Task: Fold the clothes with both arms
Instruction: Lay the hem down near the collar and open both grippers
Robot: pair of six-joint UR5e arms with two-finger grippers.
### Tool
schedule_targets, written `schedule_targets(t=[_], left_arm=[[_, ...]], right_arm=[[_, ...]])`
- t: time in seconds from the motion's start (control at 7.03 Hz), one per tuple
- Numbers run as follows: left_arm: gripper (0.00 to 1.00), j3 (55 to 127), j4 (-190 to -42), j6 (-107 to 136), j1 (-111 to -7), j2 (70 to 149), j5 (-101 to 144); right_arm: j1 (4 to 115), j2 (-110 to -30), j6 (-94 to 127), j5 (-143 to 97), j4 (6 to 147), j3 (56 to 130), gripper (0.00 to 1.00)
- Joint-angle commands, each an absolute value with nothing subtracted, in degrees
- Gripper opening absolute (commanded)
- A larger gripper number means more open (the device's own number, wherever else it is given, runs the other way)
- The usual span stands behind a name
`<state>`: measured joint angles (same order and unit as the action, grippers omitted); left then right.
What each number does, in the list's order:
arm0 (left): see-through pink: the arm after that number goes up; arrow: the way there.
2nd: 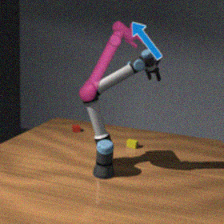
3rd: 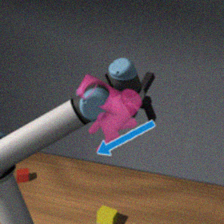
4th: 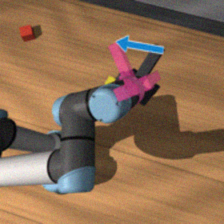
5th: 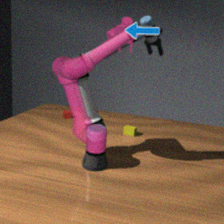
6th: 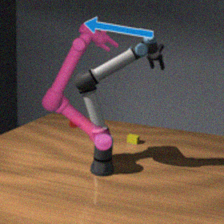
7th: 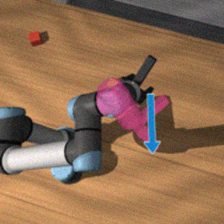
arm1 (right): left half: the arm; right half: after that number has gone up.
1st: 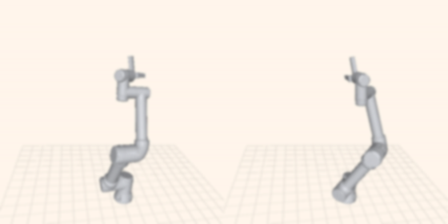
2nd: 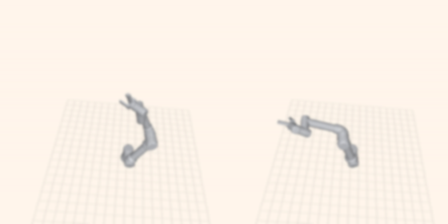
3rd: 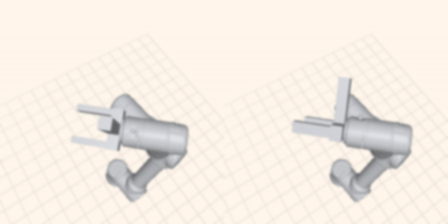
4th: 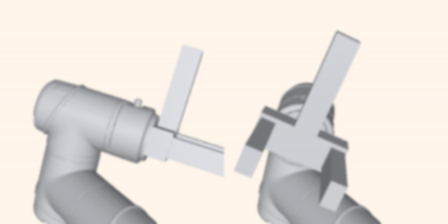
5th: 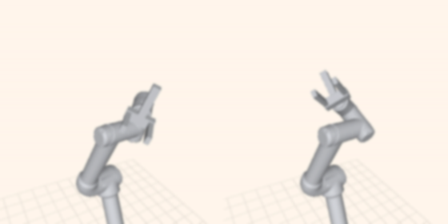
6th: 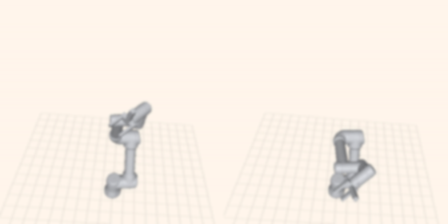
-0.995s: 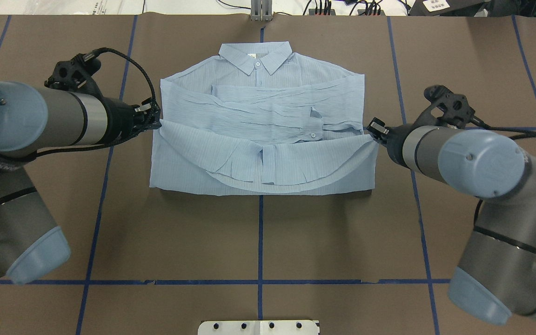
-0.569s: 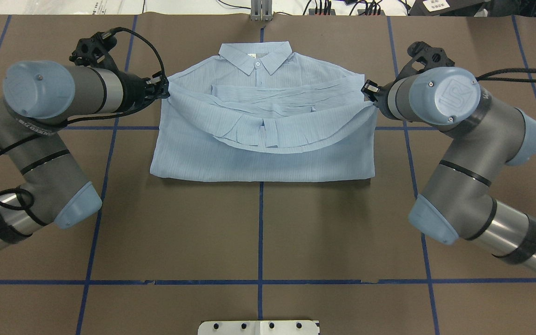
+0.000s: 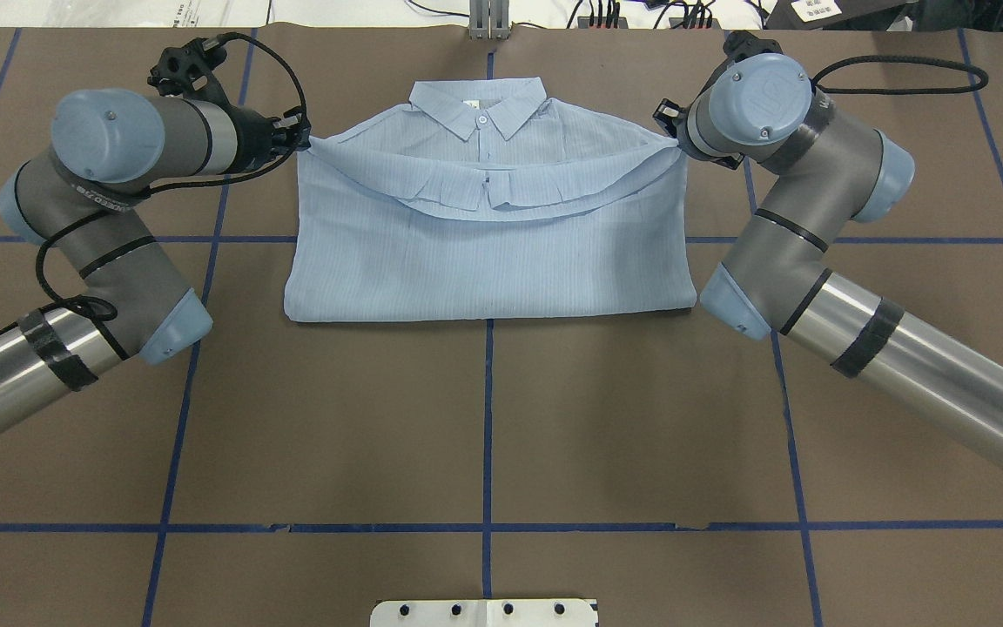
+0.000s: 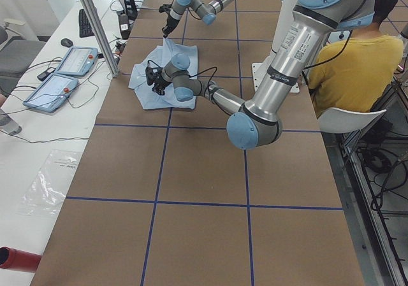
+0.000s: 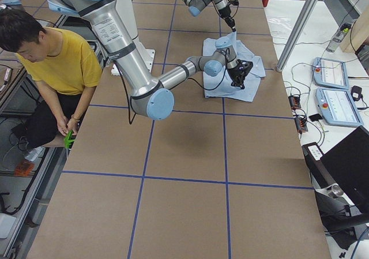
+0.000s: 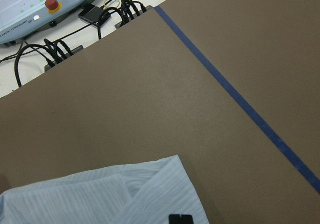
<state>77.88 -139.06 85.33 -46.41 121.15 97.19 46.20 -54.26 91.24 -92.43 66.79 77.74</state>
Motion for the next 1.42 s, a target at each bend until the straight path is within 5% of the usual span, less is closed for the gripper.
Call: schedule_targets(t=[0.0, 1.28], left_arm=[[0.00, 69.1, -146.0, 84.6, -46.7, 123.8, 97.1], [0.00, 60.3, -149.7, 77.6, -47.6, 126.6, 96.7]], right_arm=[[46.3, -51.0, 91.1, -92.6, 64.6, 70.9, 0.00], [46.8, -48.6, 91.1, -92.6, 60.5, 64.0, 0.00]])
